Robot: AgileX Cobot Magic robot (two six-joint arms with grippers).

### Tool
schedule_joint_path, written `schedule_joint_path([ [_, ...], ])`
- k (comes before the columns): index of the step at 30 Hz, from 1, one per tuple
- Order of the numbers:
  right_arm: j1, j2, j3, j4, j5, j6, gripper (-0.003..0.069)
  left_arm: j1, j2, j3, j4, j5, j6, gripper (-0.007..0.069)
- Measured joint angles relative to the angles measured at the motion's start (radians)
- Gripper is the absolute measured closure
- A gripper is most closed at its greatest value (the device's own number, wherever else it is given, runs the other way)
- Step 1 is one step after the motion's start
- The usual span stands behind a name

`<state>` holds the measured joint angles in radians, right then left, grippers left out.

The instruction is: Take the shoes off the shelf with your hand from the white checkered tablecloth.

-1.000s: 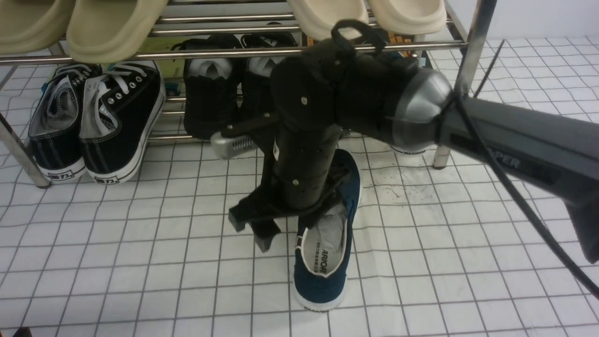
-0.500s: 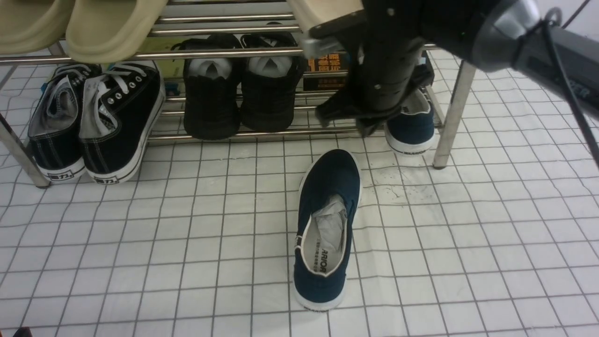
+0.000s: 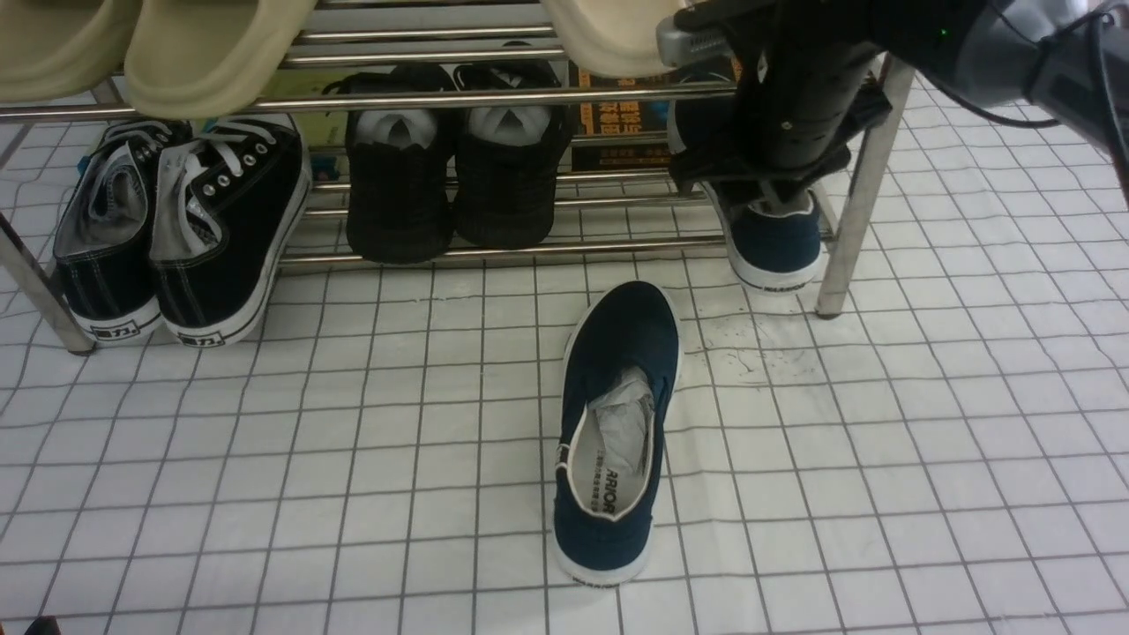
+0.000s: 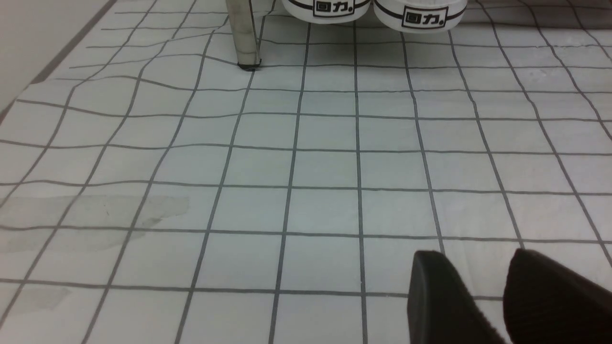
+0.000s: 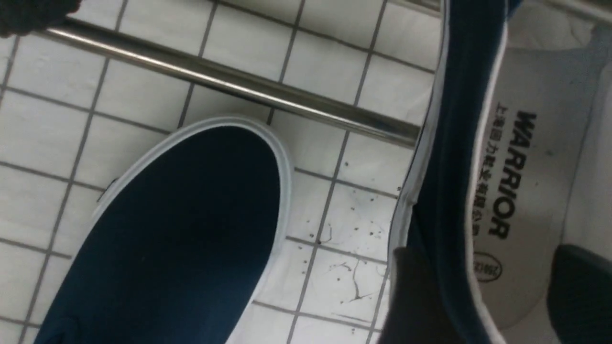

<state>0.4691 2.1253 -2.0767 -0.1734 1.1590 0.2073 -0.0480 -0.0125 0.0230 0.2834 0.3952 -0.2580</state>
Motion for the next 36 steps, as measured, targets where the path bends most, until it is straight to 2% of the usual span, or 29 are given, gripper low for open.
schedule_joint_path([
  [4, 0.000, 0.048, 0.000, -0.040, -0.035, -0.004, 0.0218, 0.000, 0.000, 0.000, 0.000, 0.000, 0.000, 0.0384],
  [6, 0.000, 0.067, 0.000, -0.048, -0.046, -0.005, 0.0245, 0.000, 0.000, 0.000, 0.000, 0.000, 0.000, 0.0384],
  [7, 0.000, 0.073, -0.001, -0.049, -0.051, -0.005, 0.0291, 0.000, 0.000, 0.000, 0.000, 0.000, 0.000, 0.0384],
  [8, 0.000, 0.074, -0.001, -0.049, -0.051, -0.005, 0.0291, 0.000, 0.000, 0.000, 0.000, 0.000, 0.000, 0.0384],
  [11, 0.001, 0.073, -0.005, -0.048, -0.032, -0.006, 0.0497, 0.000, 0.000, 0.000, 0.000, 0.000, 0.000, 0.0384],
  [12, 0.001, 0.071, -0.005, -0.047, -0.029, -0.007, 0.0528, 0.000, 0.000, 0.000, 0.000, 0.000, 0.000, 0.0384],
  [13, 0.005, 0.064, -0.005, -0.047, -0.002, -0.010, 0.0617, 0.000, 0.000, 0.000, 0.000, 0.000, 0.000, 0.0384],
  [14, 0.006, 0.054, -0.005, -0.043, 0.019, -0.011, 0.0639, 0.000, 0.000, 0.000, 0.000, 0.000, 0.000, 0.0384],
  [18, 0.018, 0.002, 0.005, -0.028, 0.079, -0.013, 0.0640, 0.000, 0.000, 0.000, 0.000, 0.000, 0.000, 0.0384],
  [24, 0.025, -0.176, 0.106, 0.108, 0.107, -0.019, 0.0640, 0.000, 0.000, 0.000, 0.000, 0.000, 0.000, 0.0384],
  [28, 0.028, -0.314, 0.308, 0.224, 0.098, -0.022, 0.0640, 0.000, 0.000, 0.000, 0.000, 0.000, 0.000, 0.0384],
  [32, 0.062, -0.391, 0.521, 0.259, 0.091, -0.021, 0.0640, 0.000, 0.000, 0.000, 0.000, 0.000, 0.000, 0.0384],
  [36, 0.080, -0.400, 0.610, 0.259, 0.027, 0.011, 0.0640, 0.000, 0.000, 0.000, 0.000, 0.000, 0.000, 0.0384],
])
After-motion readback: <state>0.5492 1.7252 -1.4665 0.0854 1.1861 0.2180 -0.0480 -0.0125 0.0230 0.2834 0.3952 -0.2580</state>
